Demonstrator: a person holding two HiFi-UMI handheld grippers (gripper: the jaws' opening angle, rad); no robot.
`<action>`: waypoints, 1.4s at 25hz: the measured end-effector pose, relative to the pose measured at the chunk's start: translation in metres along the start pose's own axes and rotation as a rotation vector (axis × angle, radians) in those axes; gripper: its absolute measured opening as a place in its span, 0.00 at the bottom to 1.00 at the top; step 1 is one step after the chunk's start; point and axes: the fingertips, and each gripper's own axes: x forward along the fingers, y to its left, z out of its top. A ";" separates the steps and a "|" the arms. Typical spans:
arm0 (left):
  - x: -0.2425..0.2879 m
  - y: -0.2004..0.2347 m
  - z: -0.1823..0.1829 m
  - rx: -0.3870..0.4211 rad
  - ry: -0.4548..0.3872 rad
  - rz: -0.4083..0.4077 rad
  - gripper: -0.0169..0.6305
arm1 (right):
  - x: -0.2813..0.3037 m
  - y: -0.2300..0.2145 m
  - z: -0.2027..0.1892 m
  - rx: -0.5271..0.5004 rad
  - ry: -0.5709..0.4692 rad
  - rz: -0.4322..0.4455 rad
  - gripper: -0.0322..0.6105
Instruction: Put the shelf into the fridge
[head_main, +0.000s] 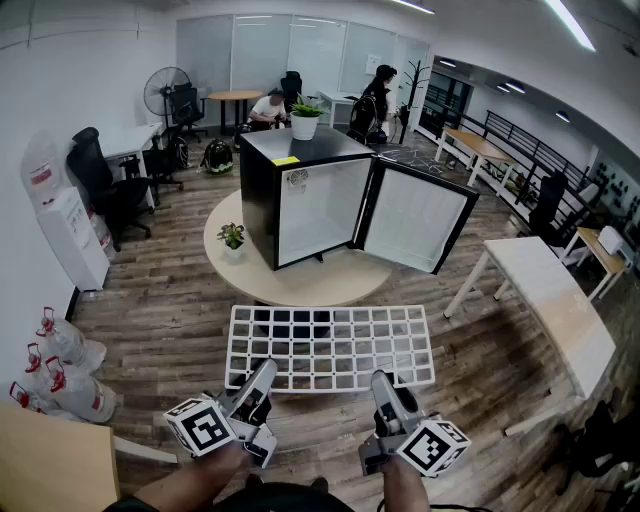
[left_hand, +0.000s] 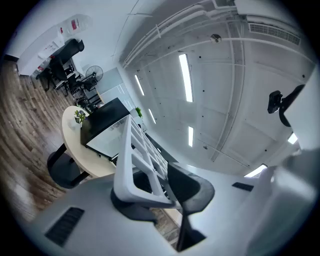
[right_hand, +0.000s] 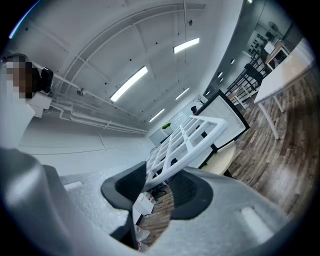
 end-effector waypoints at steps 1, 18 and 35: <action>0.000 0.000 -0.001 0.001 -0.002 -0.002 0.15 | -0.001 -0.001 0.000 0.001 0.002 0.001 0.27; 0.016 -0.012 -0.012 0.035 -0.005 0.006 0.16 | -0.007 -0.018 0.015 0.025 -0.006 0.027 0.27; 0.076 -0.054 -0.064 0.062 -0.003 -0.021 0.16 | -0.049 -0.073 0.070 0.008 -0.027 0.052 0.27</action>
